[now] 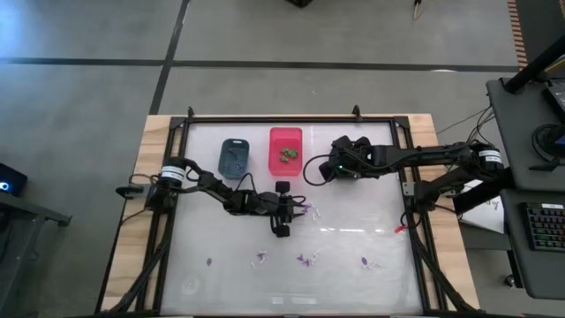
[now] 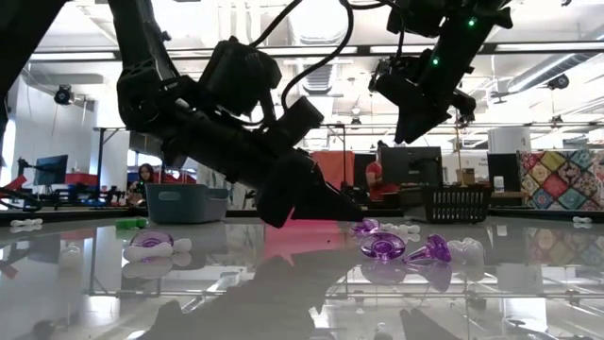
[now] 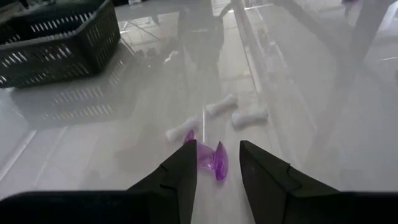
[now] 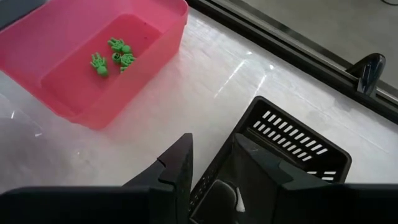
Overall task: Sort Halloween decoration
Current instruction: Put the purple witch hat toy into the blue bin, then put the white bone toy into the black bin
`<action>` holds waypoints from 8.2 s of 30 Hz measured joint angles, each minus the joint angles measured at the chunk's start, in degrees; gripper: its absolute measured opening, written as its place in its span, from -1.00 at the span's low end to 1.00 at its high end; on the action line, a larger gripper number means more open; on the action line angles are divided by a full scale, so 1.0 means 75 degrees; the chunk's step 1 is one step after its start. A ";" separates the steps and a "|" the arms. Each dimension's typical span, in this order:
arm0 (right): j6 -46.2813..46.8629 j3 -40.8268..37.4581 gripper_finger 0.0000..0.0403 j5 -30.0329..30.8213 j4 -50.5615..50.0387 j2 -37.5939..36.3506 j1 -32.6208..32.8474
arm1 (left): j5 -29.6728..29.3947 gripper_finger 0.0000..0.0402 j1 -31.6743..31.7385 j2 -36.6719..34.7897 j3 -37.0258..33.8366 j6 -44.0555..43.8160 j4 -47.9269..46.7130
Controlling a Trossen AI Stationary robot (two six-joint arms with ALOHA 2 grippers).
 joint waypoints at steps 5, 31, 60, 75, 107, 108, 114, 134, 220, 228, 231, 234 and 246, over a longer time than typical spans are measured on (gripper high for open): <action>0.0003 -0.0024 -0.47 -0.0004 0.0008 0.0000 0.0013 | 0.0003 -0.49 -0.0003 0.0366 0.0157 -0.0105 0.0166; 0.0003 -0.0047 -0.50 -0.0026 -0.0006 0.0003 0.0032 | -0.0026 -1.00 -0.0012 -0.0417 -0.0338 -0.0080 -0.0377; 0.0061 -0.0058 -0.56 -0.0069 0.0147 0.0003 0.0134 | -0.2949 -1.00 0.2358 -0.7945 -0.2393 -0.2421 -0.8767; 0.0062 0.0066 -0.57 -0.1533 0.0144 0.0003 0.0133 | -0.2955 -0.72 0.2521 -0.7809 -0.2385 -0.2406 -0.8702; 0.4699 0.0460 -0.59 -0.5495 -0.1067 0.0881 0.3489 | -0.2086 -0.56 0.2509 -0.8036 -0.2376 0.0164 -0.4962; 0.4939 0.0484 -0.59 -0.5610 -0.1080 0.0956 0.3618 | -0.2085 -0.56 0.2509 -0.8036 -0.2357 0.0256 -0.4898; 0.6490 0.0557 -0.59 -0.6053 -0.1091 0.1169 0.4396 | -0.2083 -0.56 0.2509 -0.8036 -0.1987 0.0610 -0.4872; 0.7549 0.0545 -0.59 -0.6055 -0.2660 0.1160 0.5839 | -0.2083 -0.56 0.2512 -0.8036 -0.1502 0.1407 -0.4872; 0.1644 0.1492 -0.96 0.2218 -0.1585 0.0359 0.5686 | -0.0875 -0.56 0.2509 -0.8036 -0.1516 0.0579 -0.5058; 0.1569 0.0724 -0.96 0.2211 -0.1366 0.0042 0.3284 | -0.0681 -0.56 0.2509 -0.8036 -0.1516 0.0401 -0.5061; 0.1593 0.0510 -0.96 0.2206 -0.1377 0.0081 0.2247 | -0.0681 -0.56 0.2509 -0.8036 -0.1516 0.0360 -0.5122; 0.1422 0.0396 -0.96 0.2121 -0.1514 0.0166 0.1287 | -0.0681 -0.56 0.2509 -0.8036 -0.1516 0.0302 -0.5200; 0.0385 0.0337 -0.96 -0.0152 -0.1465 0.0578 -0.1242 | -0.0681 -0.56 0.2429 -0.8034 -0.1516 -0.0235 -0.5892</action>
